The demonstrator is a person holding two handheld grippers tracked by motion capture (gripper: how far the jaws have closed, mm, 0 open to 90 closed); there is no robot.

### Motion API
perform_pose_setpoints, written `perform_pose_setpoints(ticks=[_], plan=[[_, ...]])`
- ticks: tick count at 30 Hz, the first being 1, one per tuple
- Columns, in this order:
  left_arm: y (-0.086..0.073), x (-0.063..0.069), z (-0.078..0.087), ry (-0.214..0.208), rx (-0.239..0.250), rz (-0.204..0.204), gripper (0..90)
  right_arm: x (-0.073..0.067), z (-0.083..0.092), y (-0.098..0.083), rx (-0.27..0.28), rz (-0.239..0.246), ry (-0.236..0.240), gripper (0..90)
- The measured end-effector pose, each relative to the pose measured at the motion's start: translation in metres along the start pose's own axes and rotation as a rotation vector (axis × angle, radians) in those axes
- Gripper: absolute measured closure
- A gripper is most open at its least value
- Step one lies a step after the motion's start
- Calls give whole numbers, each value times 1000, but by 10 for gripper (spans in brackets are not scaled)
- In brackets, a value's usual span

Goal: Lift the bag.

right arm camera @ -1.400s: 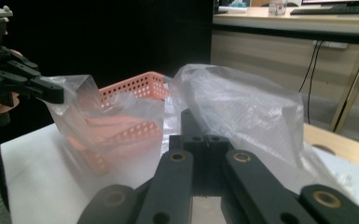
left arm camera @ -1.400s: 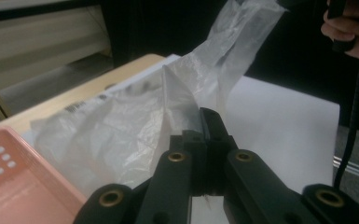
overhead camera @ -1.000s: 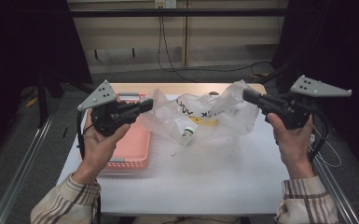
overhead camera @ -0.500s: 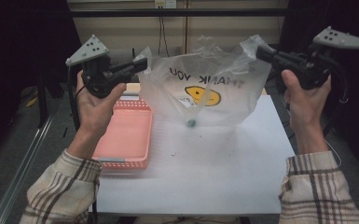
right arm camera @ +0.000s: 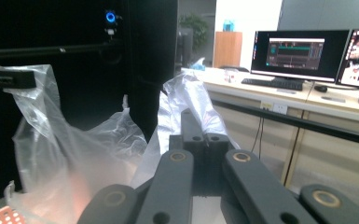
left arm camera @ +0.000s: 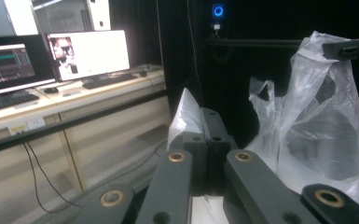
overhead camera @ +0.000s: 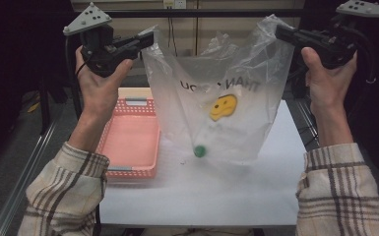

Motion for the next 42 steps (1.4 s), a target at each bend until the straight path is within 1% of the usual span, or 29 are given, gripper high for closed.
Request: perform_pose_setpoints(ticks=[2, 5, 6, 7, 8, 10, 11, 12, 16, 19, 20, 23, 24, 26, 29, 30, 33, 35, 36, 37, 38, 39, 42], plan=[[-4, -1, -2, -3, -9, 4, 900, 2, -3, -4, -11, 1, -5, 900], [-12, -4, -6, 3, -33, 2, 900, 6, -5, -9, -10, -11, -7, 900], [-18, -5, -8, 8, -45, -4, 900, 8, -5, -12, -12, -15, -10, 900], [-21, -5, -9, 1, -54, -3, 900, 11, -6, -17, -21, -18, -17, 900], [-27, -5, -10, 0, -65, 3, 900, 13, -7, -20, -29, -20, -21, 900], [-37, -5, -13, -9, -82, 15, 900, 16, -9, -33, -52, -31, -19, 900], [-45, -5, -15, -12, -99, 18, 900, 16, -10, -38, -61, -35, -18, 900], [-52, -6, -17, -13, -114, 18, 900, 17, -11, -48, -80, -41, -17, 900], [-80, -11, -19, -3, -163, 34, 900, 18, -11, -78, -113, -60, -6, 900], [-100, -13, -20, -6, -185, 47, 900, 18, -12, -104, -148, -78, 4, 900], [-107, -14, -20, -10, -193, 50, 900, 17, -12, -113, -154, -83, 8, 900], [-130, -16, -22, -6, -232, 54, 900, 17, -12, -139, -176, -105, 17, 900], [-136, -16, -23, -8, -244, 54, 900, 17, -12, -151, -198, -109, 15, 900], [-148, -17, -24, -8, -260, 62, 900, 17, -13, -167, -222, -116, 12, 900], [-165, -16, -23, -18, -276, 82, 900, 17, -14, -194, -253, -136, 14, 900], [-171, -14, -23, -22, -282, 87, 900, 17, -14, -199, -262, -141, 12, 900], [-192, -10, -25, -33, -319, 89, 900, 15, -16, -224, -312, -134, 0, 900], [-204, -9, -27, -27, -337, 95, 900, 14, -16, -238, -334, -143, -1, 900], [-211, -9, -28, -32, -348, 100, 900, 14, -16, -245, -347, -146, -1, 900], [-217, -8, -28, -33, -357, 106, 900, 14, -16, -253, -361, -153, -5, 900], [-221, -8, -29, -38, -361, 110, 900, 15, -15, -260, -370, -161, -8, 900], [-227, -7, -30, -40, -375, 110, 900, 15, -15, -264, -376, -166, -10, 900], [-238, -6, -33, -46, -395, 111, 900, 16, -16, -281, -409, -172, -10, 900]])
Point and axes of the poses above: each handheld gripper's, and its own axes: z roughly backward along the jaws, y roughly out of its top, x roughly to its right, the point moved 10 cm from there along -z, roughly forward along the jaws, and after that the axes turned 1 degree about -x, right-handed, at the moved point
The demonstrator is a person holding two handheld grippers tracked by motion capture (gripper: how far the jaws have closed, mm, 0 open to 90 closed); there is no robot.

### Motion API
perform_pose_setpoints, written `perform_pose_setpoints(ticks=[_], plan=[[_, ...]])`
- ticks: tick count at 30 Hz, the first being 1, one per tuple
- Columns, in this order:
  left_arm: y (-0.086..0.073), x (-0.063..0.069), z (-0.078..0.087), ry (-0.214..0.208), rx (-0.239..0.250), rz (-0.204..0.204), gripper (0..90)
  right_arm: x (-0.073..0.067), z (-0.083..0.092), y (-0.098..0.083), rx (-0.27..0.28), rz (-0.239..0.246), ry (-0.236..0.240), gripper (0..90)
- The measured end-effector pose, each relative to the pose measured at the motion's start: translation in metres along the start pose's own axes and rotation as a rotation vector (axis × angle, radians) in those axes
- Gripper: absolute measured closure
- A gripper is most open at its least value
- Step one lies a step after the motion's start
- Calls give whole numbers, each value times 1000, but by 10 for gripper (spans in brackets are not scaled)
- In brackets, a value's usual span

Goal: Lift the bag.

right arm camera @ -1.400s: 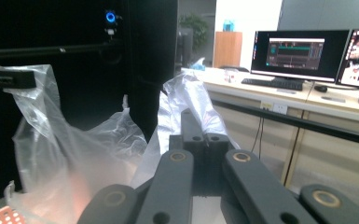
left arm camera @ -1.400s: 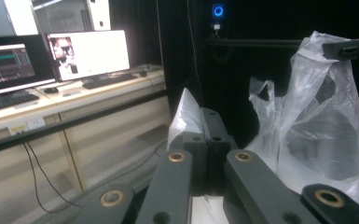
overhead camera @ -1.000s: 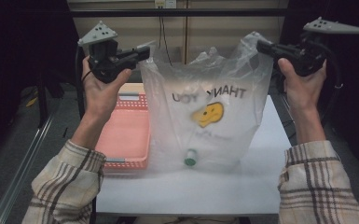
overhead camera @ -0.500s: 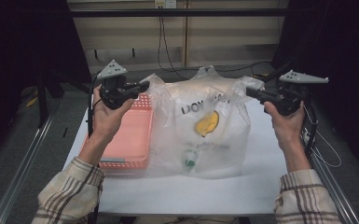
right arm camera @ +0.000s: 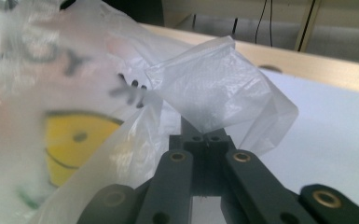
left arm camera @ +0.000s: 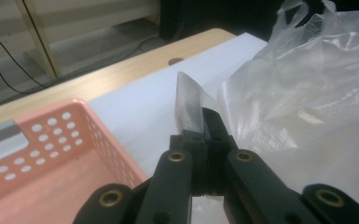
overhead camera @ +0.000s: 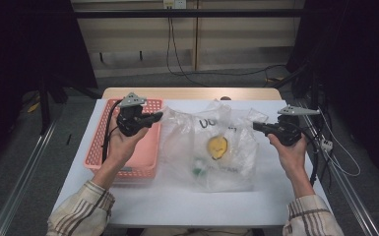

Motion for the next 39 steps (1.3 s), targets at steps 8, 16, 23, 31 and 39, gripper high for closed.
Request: perform_pose_setpoints(ticks=[8, 16, 23, 31, 39], plan=[[-6, 6, -9, -24, 3, 27, 747, -7, -9, -11, 7, 0, 43, 800], [1, 5, 0, 27, 51, 20, 281, -10, 7, -4, 49, -9, 16, 414], [9, 10, 19, 41, 102, 29, 87, -21, 21, -8, 54, 12, -3, 251], [0, 19, 29, 28, 76, -16, 66, -25, 26, -20, 23, 24, -58, 159], [-19, 27, 41, 20, 58, -18, 58, -34, 37, -35, 3, 23, -81, 126]])
Point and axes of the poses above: each handheld gripper's, and its own axes: z roughly backward along the jaws, y roughly out of its top, x roughly to its right, the point moved 10 cm from there along -z, roughly forward along the jaws, and after that the axes turned 1 degree about -x, right-handed, at the moved point
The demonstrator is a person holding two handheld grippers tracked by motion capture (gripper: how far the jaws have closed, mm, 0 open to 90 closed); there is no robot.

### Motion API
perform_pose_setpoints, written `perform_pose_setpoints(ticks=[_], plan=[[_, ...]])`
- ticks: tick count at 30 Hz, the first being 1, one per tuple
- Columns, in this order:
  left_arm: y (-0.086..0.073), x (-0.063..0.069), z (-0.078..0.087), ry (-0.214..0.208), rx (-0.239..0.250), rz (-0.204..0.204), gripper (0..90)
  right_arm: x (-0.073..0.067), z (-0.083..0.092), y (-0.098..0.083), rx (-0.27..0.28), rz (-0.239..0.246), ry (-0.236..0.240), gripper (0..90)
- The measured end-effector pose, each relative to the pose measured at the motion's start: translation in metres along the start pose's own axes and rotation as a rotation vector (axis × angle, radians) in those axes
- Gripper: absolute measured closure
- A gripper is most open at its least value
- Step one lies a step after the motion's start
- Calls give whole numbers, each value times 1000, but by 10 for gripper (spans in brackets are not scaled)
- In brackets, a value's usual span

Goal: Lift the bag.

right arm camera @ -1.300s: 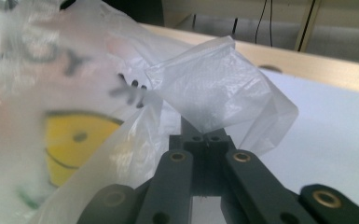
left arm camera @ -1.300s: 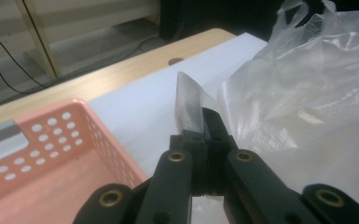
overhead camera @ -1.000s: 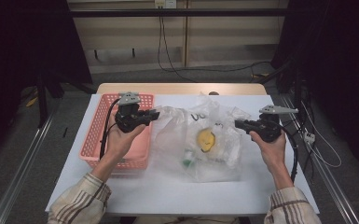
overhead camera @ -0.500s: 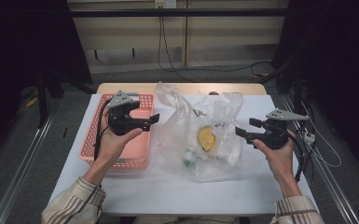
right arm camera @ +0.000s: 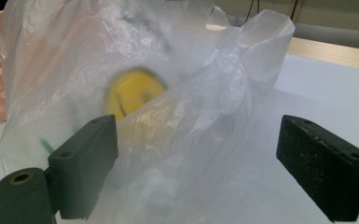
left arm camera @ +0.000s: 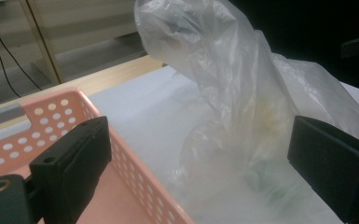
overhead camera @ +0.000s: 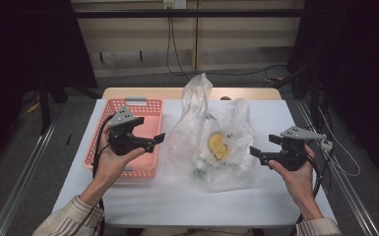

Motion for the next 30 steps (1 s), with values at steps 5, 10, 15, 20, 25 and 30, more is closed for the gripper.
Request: perform_pose_setpoints(ticks=[5, 10, 15, 20, 25, 30], plan=[[-13, 11, 7, -26, -29, -21, 45, -6, 6, -11, -15, 3, -9, 125], [-26, 19, 14, -25, -35, -26, 45, -11, 11, -23, -35, 19, -44, 106], [-36, 20, 23, -12, -38, -26, 49, -17, 18, -28, -31, 32, -55, 104], [-46, 22, 33, -4, -42, -35, 52, -22, 23, -35, -33, 37, -63, 101], [-60, 25, 39, 7, -48, -36, 58, -26, 25, -47, -42, 29, -55, 102], [-70, 22, 43, 23, -51, -32, 62, -27, 27, -54, -32, 14, -56, 102]])
Point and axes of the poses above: each handheld gripper's, and its own axes: z roughly backward along the jaws, y roughly out of its top, x roughly to its right, the point moved 10 cm from there along -z, roughly forward along the jaws, and after that the axes turned 1 degree about -x, right-handed, at the moved point
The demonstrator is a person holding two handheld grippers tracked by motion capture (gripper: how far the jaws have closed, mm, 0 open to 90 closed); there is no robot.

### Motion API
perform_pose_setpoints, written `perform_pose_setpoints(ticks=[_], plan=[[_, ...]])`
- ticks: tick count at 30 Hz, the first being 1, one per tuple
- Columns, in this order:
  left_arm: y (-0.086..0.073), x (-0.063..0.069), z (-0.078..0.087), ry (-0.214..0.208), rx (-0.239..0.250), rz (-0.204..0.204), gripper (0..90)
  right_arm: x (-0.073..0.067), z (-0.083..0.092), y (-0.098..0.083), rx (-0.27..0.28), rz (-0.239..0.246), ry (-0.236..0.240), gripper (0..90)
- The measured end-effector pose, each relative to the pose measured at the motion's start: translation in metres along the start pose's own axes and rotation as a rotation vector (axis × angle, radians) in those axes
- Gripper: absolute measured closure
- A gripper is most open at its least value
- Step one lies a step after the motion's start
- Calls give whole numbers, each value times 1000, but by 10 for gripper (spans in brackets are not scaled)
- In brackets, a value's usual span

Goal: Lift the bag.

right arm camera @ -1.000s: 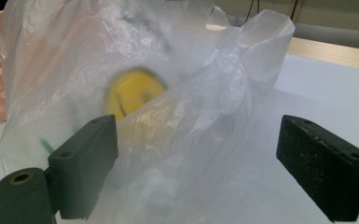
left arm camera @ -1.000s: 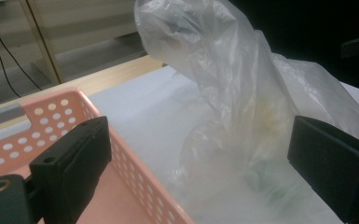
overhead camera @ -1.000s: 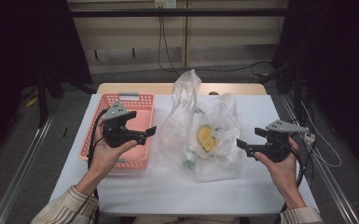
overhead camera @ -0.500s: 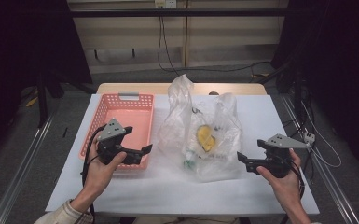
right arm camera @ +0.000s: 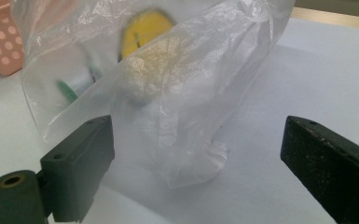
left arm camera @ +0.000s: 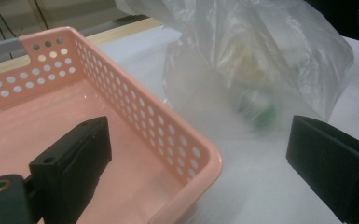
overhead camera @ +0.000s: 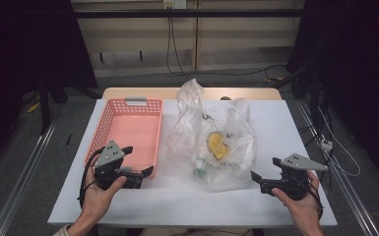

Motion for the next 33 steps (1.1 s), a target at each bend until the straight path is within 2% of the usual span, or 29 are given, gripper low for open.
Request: perform_pose_setpoints(ticks=[1, 5, 7, 11, 13, 17, 20, 23, 28, 33], plan=[[-2, 1, 0, 0, 2, 18, 63, -1, 1, -1, 2, -4, 2, 102], [-14, 3, 4, 12, -19, 30, 67, -2, 3, -7, -4, -4, 2, 103], [-19, 6, 6, 18, -16, 13, 67, -1, 3, -10, -3, -10, 0, 103], [-27, 9, 9, 28, -3, 20, 67, 1, 3, -18, -7, -29, 1, 103], [-32, 10, 11, 25, -24, 18, 67, 2, 3, -22, -18, -29, -2, 107], [-39, 8, 15, 41, -16, 28, 67, 2, 3, -27, -19, -36, 1, 107], [-43, 2, 17, 66, 13, 35, 66, 4, 2, -32, -27, -37, -5, 107], [-44, 0, 21, 73, 43, 63, 66, 4, 1, -36, -27, -42, -13, 107], [-50, 2, 25, 84, 42, 37, 62, 4, -1, -34, -10, -38, -25, 110], [-49, -1, 26, 83, 57, 48, 65, 4, -2, -34, -5, -34, -22, 108]])
Point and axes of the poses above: each handheld gripper's, and its own axes: z roughly backward along the jaws, y roughly out of its top, x roughly to its right, the point moved 10 cm from there along -z, roughly forward along the jaws, and after that the axes turned 1 degree about -x, right-handed, at the moved point
